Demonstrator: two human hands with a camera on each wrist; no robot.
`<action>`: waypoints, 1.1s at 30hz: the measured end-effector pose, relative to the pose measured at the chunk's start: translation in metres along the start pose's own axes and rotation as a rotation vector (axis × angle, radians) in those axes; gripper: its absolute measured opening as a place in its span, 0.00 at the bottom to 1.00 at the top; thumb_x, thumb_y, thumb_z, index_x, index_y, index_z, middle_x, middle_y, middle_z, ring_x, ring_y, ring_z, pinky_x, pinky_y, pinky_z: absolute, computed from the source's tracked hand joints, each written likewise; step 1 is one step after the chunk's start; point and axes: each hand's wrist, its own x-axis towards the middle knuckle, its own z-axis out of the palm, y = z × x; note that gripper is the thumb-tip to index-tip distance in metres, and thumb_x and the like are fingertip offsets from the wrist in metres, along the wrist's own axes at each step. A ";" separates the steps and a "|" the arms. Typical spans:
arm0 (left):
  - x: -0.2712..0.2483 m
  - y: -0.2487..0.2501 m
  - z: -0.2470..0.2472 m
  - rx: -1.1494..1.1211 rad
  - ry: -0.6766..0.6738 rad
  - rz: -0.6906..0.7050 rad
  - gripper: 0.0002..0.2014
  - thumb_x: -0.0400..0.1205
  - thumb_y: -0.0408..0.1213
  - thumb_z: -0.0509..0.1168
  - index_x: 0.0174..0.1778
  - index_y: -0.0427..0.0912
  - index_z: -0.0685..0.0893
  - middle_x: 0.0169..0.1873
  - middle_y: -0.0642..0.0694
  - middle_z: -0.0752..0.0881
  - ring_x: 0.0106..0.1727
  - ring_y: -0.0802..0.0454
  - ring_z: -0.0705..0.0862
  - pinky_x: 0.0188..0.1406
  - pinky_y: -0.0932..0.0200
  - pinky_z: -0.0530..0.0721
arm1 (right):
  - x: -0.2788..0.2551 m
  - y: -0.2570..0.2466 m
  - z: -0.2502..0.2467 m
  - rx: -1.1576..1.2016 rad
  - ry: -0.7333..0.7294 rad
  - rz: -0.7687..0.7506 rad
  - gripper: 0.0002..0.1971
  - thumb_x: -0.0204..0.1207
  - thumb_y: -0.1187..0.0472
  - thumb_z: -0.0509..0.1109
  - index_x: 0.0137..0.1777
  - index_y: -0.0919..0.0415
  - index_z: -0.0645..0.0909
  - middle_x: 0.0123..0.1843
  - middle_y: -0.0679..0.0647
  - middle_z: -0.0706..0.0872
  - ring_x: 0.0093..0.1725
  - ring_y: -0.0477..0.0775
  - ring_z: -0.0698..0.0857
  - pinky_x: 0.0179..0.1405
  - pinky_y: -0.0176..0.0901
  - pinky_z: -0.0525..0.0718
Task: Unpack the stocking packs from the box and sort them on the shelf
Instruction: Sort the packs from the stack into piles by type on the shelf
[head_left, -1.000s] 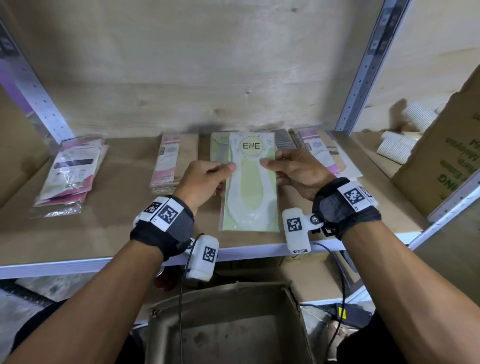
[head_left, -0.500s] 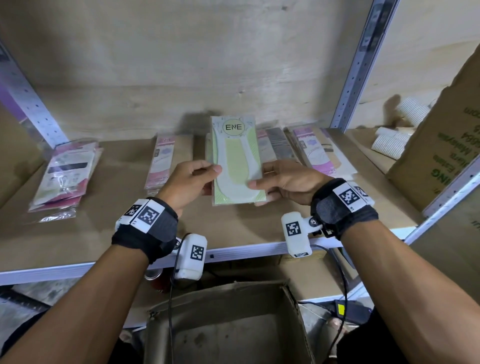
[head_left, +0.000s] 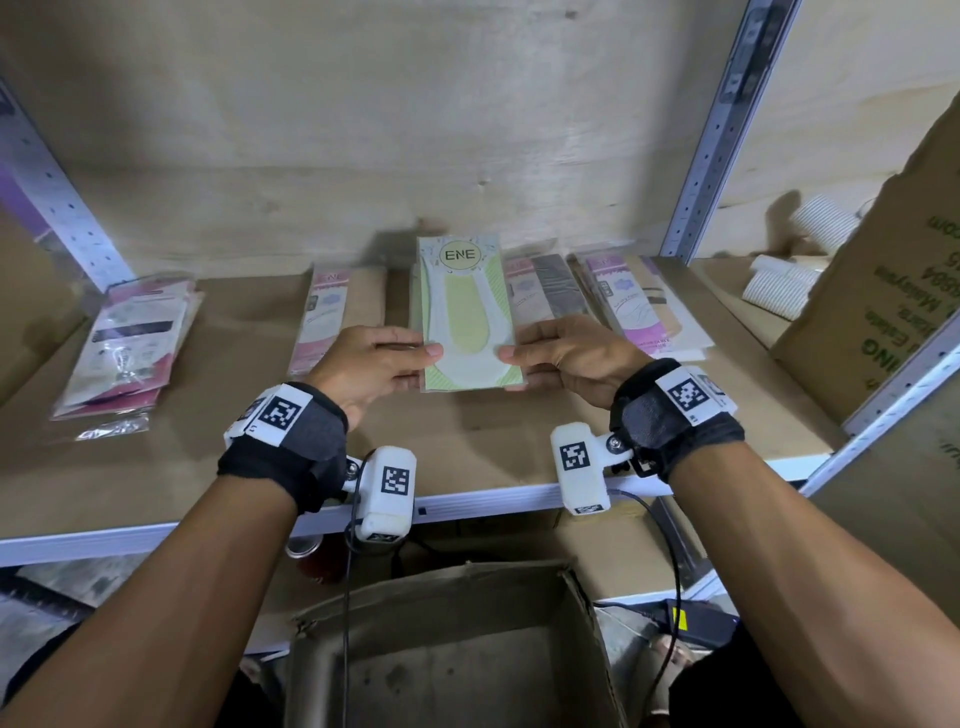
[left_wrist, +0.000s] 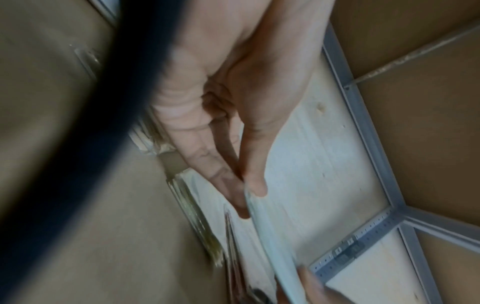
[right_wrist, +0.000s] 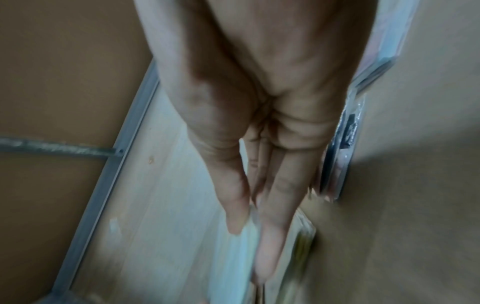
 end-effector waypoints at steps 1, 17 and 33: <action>0.001 0.001 -0.003 -0.014 0.000 -0.009 0.11 0.75 0.28 0.77 0.53 0.33 0.89 0.45 0.42 0.94 0.45 0.51 0.91 0.39 0.65 0.89 | 0.001 -0.001 -0.001 0.022 -0.012 0.008 0.23 0.73 0.73 0.77 0.67 0.82 0.78 0.57 0.69 0.88 0.41 0.54 0.89 0.35 0.38 0.91; 0.051 0.019 -0.012 0.307 0.237 0.007 0.12 0.70 0.32 0.83 0.45 0.34 0.90 0.42 0.34 0.93 0.38 0.46 0.94 0.52 0.47 0.92 | 0.058 -0.027 0.027 -0.277 0.262 -0.040 0.08 0.65 0.74 0.83 0.40 0.71 0.85 0.39 0.61 0.89 0.38 0.58 0.91 0.46 0.52 0.93; 0.054 0.032 0.016 0.826 0.329 -0.050 0.14 0.74 0.28 0.79 0.55 0.33 0.89 0.54 0.32 0.90 0.54 0.36 0.90 0.58 0.45 0.89 | 0.066 -0.024 0.038 -0.827 0.349 -0.080 0.20 0.64 0.61 0.86 0.55 0.69 0.89 0.56 0.62 0.90 0.58 0.57 0.88 0.60 0.50 0.88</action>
